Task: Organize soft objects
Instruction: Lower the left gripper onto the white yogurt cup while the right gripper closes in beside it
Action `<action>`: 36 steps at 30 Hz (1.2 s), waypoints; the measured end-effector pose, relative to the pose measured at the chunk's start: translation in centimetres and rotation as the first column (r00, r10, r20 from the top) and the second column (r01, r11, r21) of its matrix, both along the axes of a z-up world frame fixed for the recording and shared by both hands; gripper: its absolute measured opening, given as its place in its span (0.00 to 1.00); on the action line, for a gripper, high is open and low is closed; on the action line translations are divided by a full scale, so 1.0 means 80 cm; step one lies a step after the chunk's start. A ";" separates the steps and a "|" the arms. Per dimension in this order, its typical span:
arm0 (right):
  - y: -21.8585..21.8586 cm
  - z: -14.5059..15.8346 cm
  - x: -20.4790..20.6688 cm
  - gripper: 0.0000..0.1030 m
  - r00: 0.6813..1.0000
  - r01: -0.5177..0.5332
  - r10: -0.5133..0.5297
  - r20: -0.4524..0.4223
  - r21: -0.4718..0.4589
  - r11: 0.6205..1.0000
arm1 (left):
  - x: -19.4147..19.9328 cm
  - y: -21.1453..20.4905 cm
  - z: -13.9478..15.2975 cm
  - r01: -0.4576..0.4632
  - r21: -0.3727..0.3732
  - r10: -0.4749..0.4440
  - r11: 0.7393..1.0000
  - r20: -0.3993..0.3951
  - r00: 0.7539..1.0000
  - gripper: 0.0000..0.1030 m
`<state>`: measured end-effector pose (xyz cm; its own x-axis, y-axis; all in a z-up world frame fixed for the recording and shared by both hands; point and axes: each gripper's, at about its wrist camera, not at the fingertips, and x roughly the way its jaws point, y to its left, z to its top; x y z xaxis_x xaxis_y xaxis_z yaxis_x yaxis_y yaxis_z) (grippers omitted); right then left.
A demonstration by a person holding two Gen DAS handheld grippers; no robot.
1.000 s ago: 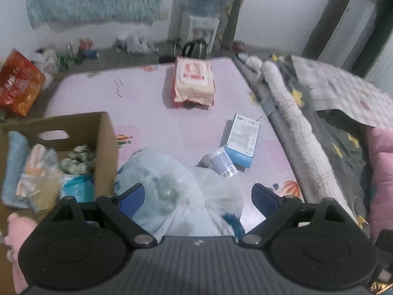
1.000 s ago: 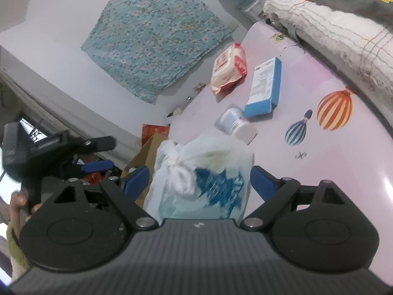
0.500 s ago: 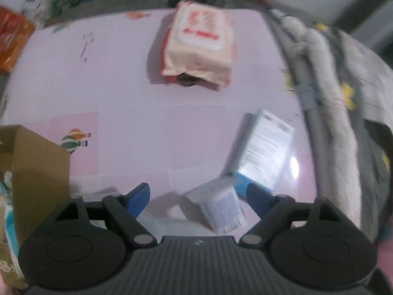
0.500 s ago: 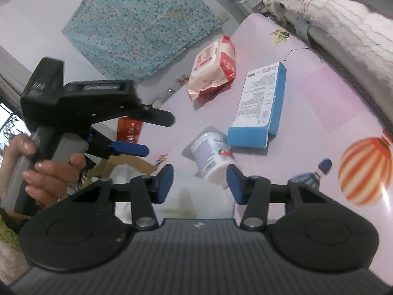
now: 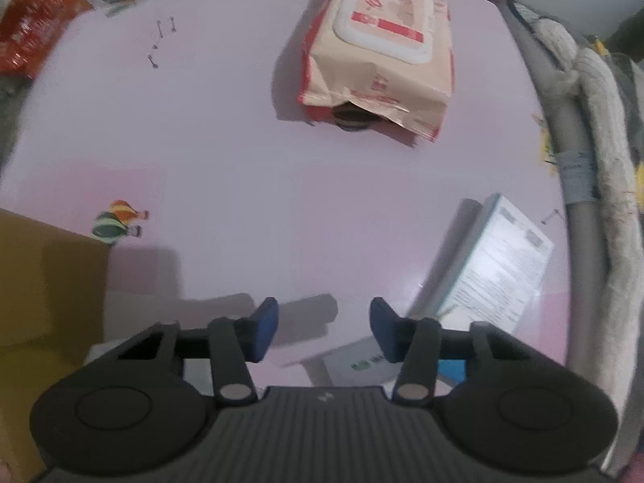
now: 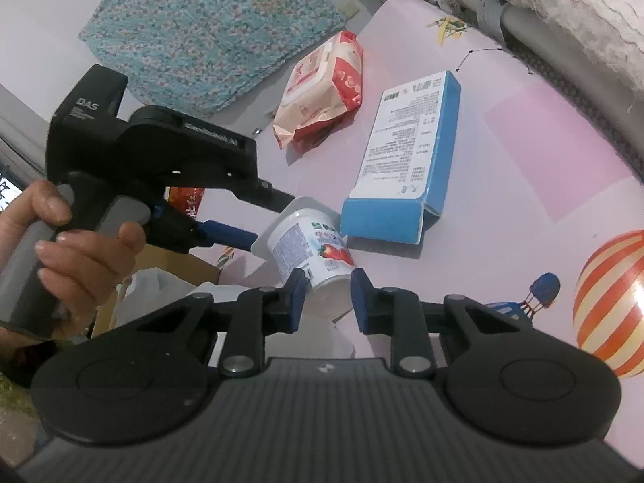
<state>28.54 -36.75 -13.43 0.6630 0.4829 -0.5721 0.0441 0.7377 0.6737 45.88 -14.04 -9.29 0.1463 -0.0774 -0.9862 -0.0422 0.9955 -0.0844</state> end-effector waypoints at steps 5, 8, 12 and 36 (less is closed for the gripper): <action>0.000 0.001 -0.001 0.21 1.000 -0.009 0.009 0.006 0.001 1.000 | -0.005 -0.016 -0.009 0.065 0.017 -0.065 0.998 -0.042 0.997 0.39; 0.000 0.000 -0.002 0.20 1.000 -0.012 0.012 0.012 -0.001 1.000 | -0.015 -0.029 0.000 0.108 0.036 -0.107 0.994 -0.018 0.994 0.33; -0.004 0.000 -0.005 0.21 1.000 -0.013 0.013 0.015 0.004 1.000 | -0.024 -0.041 0.016 0.153 0.044 -0.153 0.987 0.005 0.988 0.30; -0.035 -0.015 -0.043 0.21 1.000 0.010 -0.010 -0.015 0.012 1.000 | -0.103 -0.093 0.076 0.358 -0.044 -0.357 0.932 0.045 0.933 0.56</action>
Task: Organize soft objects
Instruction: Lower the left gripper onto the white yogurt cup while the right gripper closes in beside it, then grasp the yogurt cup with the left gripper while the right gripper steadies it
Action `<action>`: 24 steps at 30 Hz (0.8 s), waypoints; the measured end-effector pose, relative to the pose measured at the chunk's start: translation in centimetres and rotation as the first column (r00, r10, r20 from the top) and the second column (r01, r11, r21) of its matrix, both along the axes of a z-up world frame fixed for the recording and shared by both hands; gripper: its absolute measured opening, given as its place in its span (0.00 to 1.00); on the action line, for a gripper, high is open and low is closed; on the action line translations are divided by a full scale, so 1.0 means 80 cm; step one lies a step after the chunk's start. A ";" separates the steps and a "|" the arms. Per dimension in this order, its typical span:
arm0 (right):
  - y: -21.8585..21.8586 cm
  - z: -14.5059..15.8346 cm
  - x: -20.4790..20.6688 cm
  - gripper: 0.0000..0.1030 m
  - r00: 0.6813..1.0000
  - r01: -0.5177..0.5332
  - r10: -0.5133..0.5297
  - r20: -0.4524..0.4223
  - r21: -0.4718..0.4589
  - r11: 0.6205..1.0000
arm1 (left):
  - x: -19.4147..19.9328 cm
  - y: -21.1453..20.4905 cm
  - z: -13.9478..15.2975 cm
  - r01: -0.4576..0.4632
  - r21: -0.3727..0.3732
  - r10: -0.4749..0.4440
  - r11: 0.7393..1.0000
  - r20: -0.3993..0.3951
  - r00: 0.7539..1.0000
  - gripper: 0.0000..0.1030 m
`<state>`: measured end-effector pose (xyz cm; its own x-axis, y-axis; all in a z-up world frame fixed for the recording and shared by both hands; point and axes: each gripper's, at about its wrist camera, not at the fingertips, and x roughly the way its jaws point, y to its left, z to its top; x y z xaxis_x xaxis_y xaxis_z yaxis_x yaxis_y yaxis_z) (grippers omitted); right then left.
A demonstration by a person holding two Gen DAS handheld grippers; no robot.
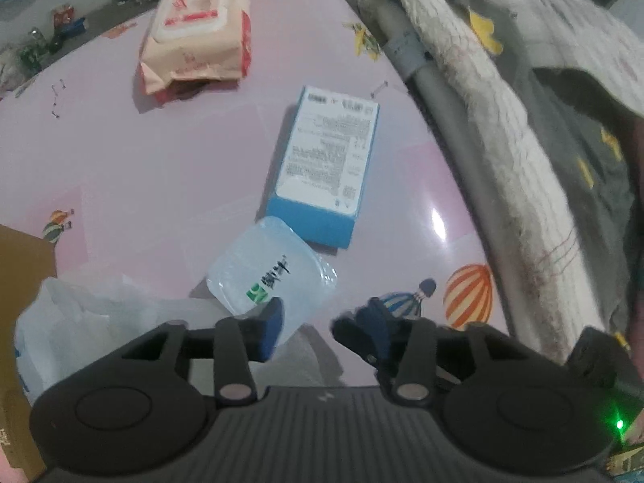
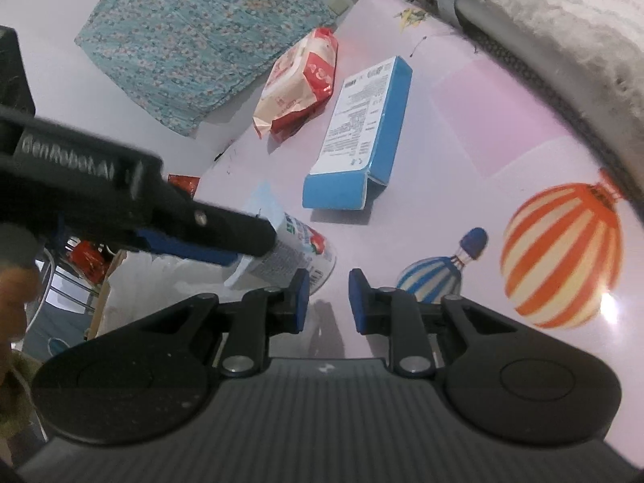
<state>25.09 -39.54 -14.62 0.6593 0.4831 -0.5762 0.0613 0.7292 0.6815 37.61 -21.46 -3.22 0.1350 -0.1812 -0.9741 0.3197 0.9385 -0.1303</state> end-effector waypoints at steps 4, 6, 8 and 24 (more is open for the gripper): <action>-0.010 0.018 -0.007 0.27 0.999 0.010 -0.008 0.045 -0.035 0.999 | 0.007 0.016 0.014 -0.071 -0.021 0.072 0.997 0.061 0.996 0.85; -0.017 0.028 -0.008 0.33 0.997 0.030 -0.026 0.066 -0.063 0.998 | 0.015 0.020 0.011 -0.102 -0.018 0.103 0.995 0.054 0.993 0.89; -0.024 0.037 -0.007 0.44 0.995 0.052 -0.043 0.086 -0.102 0.993 | 0.026 0.023 0.001 -0.124 -0.020 0.124 0.992 0.017 0.992 0.93; -0.060 0.060 0.004 0.51 0.987 0.129 -0.103 0.120 -0.227 0.965 | 0.057 0.033 -0.051 -0.197 -0.014 0.195 0.980 -0.070 0.978 0.65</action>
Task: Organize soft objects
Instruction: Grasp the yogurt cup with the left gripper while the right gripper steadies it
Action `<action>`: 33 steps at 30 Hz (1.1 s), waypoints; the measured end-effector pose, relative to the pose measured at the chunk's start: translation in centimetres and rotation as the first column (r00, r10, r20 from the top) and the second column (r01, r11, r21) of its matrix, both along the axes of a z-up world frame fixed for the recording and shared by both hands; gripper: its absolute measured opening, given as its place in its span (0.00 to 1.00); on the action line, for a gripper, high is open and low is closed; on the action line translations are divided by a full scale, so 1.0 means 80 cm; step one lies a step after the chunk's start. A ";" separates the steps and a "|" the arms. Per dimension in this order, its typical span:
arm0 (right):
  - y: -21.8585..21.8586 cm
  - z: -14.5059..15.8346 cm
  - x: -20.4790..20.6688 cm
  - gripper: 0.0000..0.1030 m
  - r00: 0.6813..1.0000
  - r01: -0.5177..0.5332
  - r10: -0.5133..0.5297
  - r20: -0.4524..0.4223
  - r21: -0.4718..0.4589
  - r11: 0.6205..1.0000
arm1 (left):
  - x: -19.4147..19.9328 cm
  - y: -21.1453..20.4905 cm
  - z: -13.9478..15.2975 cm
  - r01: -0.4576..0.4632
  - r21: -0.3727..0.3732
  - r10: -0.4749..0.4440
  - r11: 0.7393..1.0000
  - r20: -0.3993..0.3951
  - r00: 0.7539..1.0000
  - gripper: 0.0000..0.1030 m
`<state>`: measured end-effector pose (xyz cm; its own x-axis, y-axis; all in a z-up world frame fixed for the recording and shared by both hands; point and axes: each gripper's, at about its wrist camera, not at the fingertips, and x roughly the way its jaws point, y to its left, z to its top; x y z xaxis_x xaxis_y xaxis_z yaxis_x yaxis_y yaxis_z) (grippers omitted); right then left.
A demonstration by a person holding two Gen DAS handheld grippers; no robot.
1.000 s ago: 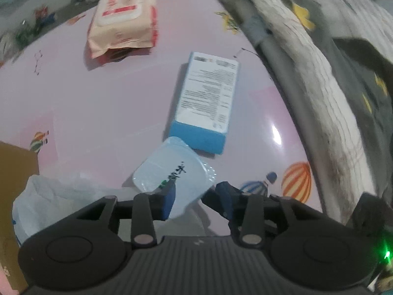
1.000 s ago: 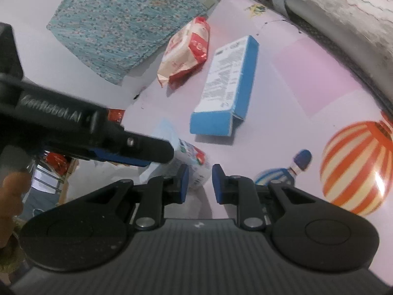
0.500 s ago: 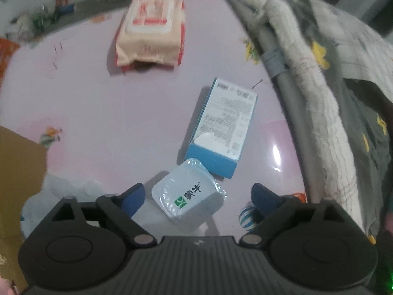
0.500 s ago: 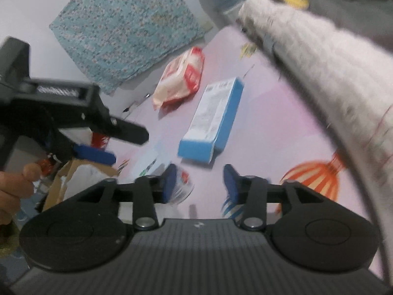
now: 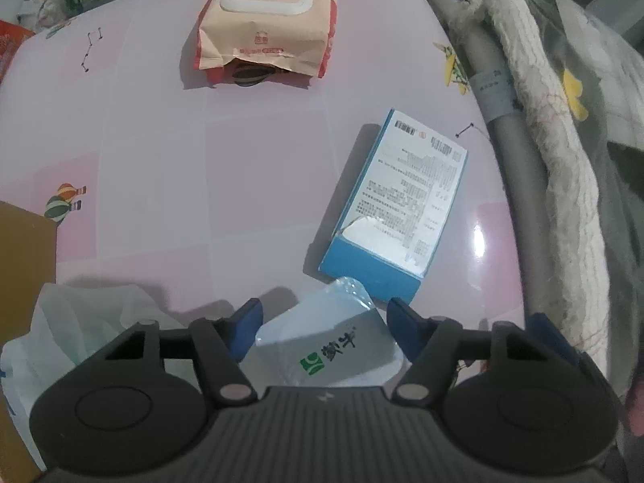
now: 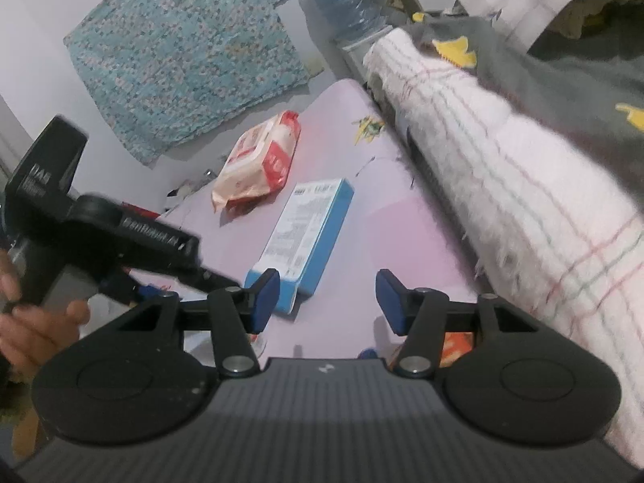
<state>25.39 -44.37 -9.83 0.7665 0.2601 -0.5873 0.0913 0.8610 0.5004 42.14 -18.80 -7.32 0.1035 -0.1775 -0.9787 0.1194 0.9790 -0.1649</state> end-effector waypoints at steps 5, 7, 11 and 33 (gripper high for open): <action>-0.005 0.006 0.017 0.53 1.000 -0.001 0.001 0.004 -0.008 1.000 | 0.001 0.010 0.009 -0.025 -0.053 0.026 0.998 0.019 0.999 0.55; -0.006 0.009 0.026 0.54 1.000 -0.005 0.005 0.001 -0.015 1.000 | 0.002 0.015 0.016 -0.038 -0.075 0.040 0.996 0.035 0.999 0.24; -0.007 0.012 0.044 0.55 1.000 -0.006 0.006 -0.016 -0.015 1.000 | 0.007 0.026 0.026 -0.053 -0.122 0.055 0.991 0.021 0.998 0.15; 0.036 -0.018 0.010 0.60 0.987 -0.153 0.158 -0.034 0.109 0.982 | -0.035 -0.006 0.011 0.089 -0.190 -0.092 0.978 -0.006 0.996 0.68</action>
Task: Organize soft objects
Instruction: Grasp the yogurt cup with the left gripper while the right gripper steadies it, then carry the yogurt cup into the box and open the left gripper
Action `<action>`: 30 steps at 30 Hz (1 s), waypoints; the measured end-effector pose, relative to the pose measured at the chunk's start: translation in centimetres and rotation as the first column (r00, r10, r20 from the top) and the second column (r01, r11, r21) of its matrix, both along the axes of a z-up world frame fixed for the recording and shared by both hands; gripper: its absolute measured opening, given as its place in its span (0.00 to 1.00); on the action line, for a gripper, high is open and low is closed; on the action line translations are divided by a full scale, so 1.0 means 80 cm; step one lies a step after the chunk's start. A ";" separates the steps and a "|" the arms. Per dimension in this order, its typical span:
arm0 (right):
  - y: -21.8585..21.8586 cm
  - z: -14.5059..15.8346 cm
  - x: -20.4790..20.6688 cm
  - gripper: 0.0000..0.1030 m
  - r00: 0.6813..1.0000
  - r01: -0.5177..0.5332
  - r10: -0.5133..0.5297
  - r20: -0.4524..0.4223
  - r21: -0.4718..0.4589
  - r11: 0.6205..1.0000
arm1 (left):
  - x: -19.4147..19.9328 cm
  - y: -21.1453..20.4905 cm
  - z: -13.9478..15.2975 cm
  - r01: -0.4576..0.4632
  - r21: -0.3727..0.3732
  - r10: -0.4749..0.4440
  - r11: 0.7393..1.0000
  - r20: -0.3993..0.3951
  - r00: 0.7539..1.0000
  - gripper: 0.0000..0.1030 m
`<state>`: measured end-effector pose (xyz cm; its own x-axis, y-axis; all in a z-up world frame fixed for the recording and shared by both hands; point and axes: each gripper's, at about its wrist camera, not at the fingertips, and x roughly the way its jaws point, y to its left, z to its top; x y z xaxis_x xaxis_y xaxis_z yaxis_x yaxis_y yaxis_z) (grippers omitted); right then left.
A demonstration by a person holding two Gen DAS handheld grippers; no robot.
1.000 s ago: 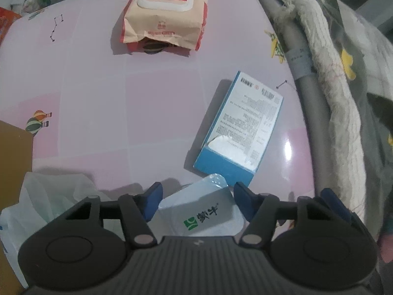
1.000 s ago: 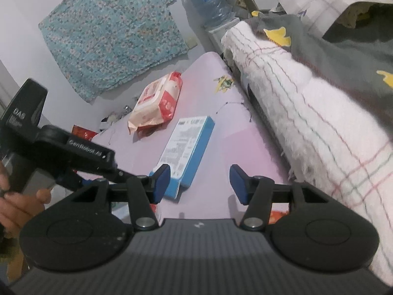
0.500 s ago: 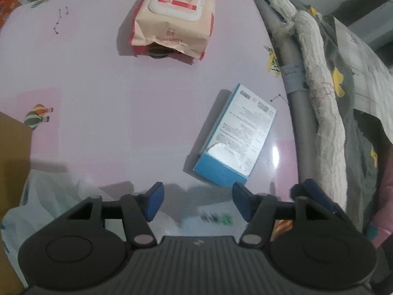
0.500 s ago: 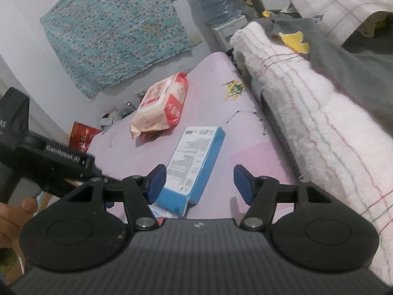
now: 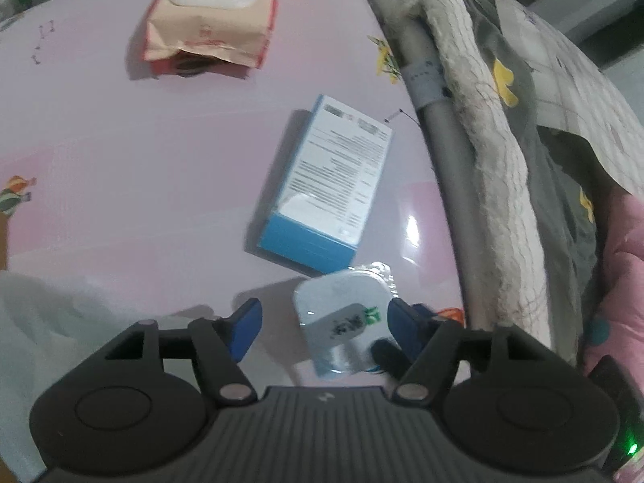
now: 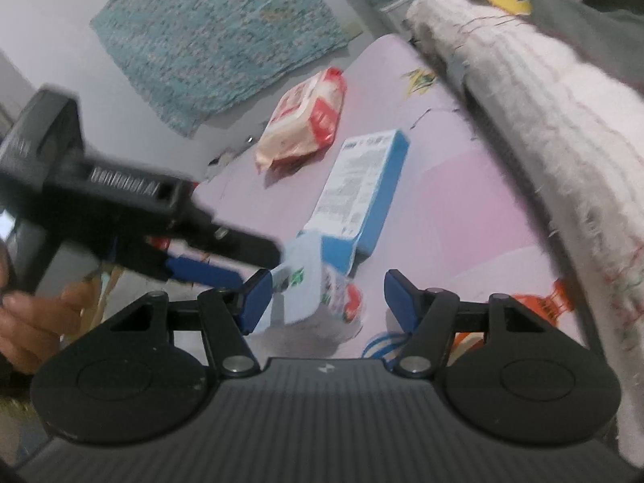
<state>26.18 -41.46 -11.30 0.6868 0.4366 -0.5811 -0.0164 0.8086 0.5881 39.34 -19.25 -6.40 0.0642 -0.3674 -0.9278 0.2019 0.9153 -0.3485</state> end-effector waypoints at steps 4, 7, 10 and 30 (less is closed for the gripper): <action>0.022 0.004 -0.002 0.60 0.998 -0.056 0.057 0.025 -0.048 0.997 | -0.003 -0.013 -0.004 0.025 0.010 -0.025 1.000 0.006 1.000 0.68; 0.040 0.008 -0.002 0.60 0.995 -0.084 0.090 0.045 -0.118 0.989 | -0.002 -0.021 -0.011 0.028 0.018 -0.028 0.999 -0.008 1.000 0.66; 0.055 0.008 0.000 0.60 0.992 -0.102 0.113 0.052 -0.177 0.979 | -0.002 -0.027 -0.013 0.035 0.016 -0.035 0.999 -0.004 0.999 0.64; 0.087 0.001 -0.014 0.44 0.980 -0.113 0.169 0.108 -0.399 0.910 | -0.008 -0.036 -0.003 0.045 -0.001 -0.045 0.999 0.029 0.999 0.52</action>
